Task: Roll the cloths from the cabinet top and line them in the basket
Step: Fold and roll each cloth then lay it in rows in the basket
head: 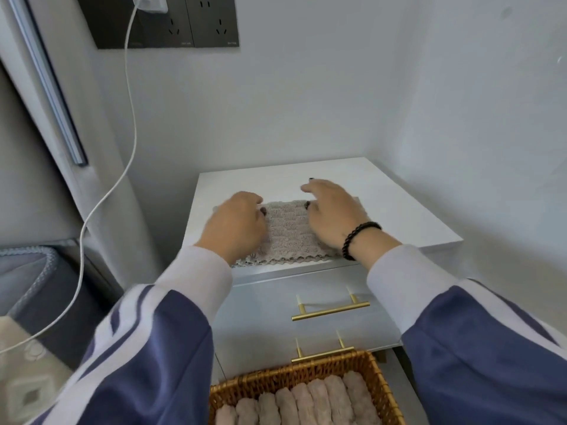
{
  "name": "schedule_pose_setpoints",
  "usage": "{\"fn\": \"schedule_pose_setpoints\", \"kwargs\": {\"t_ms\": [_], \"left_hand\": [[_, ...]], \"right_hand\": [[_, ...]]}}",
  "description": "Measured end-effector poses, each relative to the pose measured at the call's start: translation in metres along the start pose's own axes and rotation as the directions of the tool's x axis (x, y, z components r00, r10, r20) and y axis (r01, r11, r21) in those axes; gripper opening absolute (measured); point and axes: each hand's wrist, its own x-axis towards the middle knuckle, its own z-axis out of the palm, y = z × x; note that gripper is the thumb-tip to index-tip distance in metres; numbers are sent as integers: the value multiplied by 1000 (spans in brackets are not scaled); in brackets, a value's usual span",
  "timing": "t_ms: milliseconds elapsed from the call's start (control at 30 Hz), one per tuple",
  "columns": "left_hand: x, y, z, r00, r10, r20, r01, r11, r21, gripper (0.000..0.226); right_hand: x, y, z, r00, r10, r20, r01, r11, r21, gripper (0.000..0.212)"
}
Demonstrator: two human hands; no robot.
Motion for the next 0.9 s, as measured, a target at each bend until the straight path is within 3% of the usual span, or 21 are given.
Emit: {"fn": "schedule_pose_setpoints", "kwargs": {"t_ms": [133,233,367,500,600,733,900], "left_hand": [[3,-10,31,993,57,106,-70,990,126,46],[10,-22,32,979,8,205,-47,981,188,55],[11,-37,29,974,-33,226,-26,967,253,63],[15,-52,28,969,-172,176,125,960,250,61],[15,-55,28,977,-205,65,188,960,210,52],[8,-51,24,969,-219,-115,222,975,7,46],[-6,-53,16,959,-224,-172,171,945,-277,52]], "right_hand": [[6,5,30,982,-72,174,102,980,-173,40],[8,19,35,961,11,278,54,973,-226,53],[7,34,27,935,148,321,-42,948,-315,70],[8,52,21,925,305,228,-229,924,-306,74],[10,60,19,926,371,77,-352,918,-182,60],[8,57,16,928,373,-15,-372,924,-81,42],[-3,57,8,918,364,-158,-322,916,239,33]]}}
